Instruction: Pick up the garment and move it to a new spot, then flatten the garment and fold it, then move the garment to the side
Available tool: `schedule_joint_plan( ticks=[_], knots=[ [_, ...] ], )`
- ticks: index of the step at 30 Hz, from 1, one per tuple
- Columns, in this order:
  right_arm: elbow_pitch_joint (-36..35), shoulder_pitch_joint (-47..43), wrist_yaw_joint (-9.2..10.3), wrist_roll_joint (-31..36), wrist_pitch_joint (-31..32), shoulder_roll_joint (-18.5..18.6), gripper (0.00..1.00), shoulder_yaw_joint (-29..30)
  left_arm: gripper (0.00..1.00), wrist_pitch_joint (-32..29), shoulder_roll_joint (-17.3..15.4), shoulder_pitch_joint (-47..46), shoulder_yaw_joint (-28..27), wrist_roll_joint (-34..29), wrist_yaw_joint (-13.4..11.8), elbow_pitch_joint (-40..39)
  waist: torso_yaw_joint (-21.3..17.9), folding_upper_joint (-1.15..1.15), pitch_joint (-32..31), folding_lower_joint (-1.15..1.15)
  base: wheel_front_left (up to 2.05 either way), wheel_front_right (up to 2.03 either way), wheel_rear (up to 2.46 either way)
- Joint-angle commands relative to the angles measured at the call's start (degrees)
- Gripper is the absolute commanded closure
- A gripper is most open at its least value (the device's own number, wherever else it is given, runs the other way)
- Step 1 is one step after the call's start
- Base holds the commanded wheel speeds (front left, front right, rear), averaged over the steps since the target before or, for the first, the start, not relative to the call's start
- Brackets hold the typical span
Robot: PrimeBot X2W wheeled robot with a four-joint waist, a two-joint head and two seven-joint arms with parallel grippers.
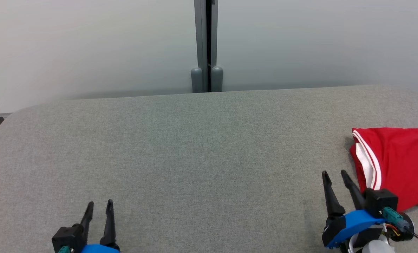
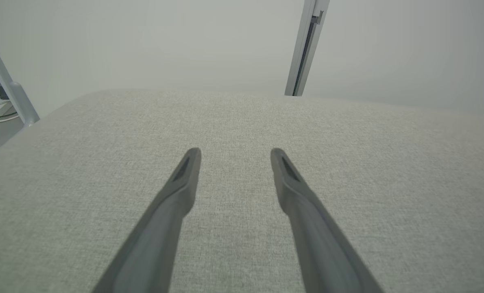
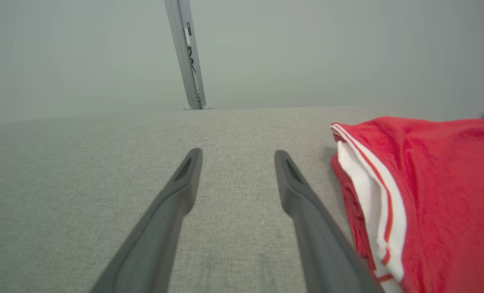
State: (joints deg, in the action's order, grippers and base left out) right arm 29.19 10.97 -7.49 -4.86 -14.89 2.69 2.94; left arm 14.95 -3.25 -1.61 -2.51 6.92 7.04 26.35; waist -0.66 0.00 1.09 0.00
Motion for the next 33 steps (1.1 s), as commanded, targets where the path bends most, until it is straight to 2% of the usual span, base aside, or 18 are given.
schedule_joint_plan(
  ticks=[1,4,18,33],
  knots=[
    [0.09,0.18,0.0,-0.2,0.13,0.0,1.0,0.17,1.0,-0.13,0.0,-0.2,-0.14,0.2,0.0,0.08,0.0,0.0,0.0,0.0,0.0,0.0,0.0],
    [1.35,-0.4,0.0,-0.93,0.7,-0.2,1.0,0.35,1.0,-0.71,0.2,0.48,-0.38,1.01,0.01,1.36,0.01,0.0,-0.02,0.0,0.0,0.0,0.0],
    [-1.87,-1.27,0.0,-17.24,4.63,-0.11,1.0,0.94,1.0,-4.67,0.22,-0.59,-1.12,16.86,0.09,-1.27,0.08,0.0,-0.12,0.0,0.0,0.0,0.0],
    [-4.89,-2.14,0.0,-31.85,7.97,-0.01,1.0,1.36,1.0,-8.02,0.24,-1.44,-1.63,31.12,0.19,-3.78,0.16,0.0,-0.23,0.0,0.0,0.0,0.0]
  ],
)
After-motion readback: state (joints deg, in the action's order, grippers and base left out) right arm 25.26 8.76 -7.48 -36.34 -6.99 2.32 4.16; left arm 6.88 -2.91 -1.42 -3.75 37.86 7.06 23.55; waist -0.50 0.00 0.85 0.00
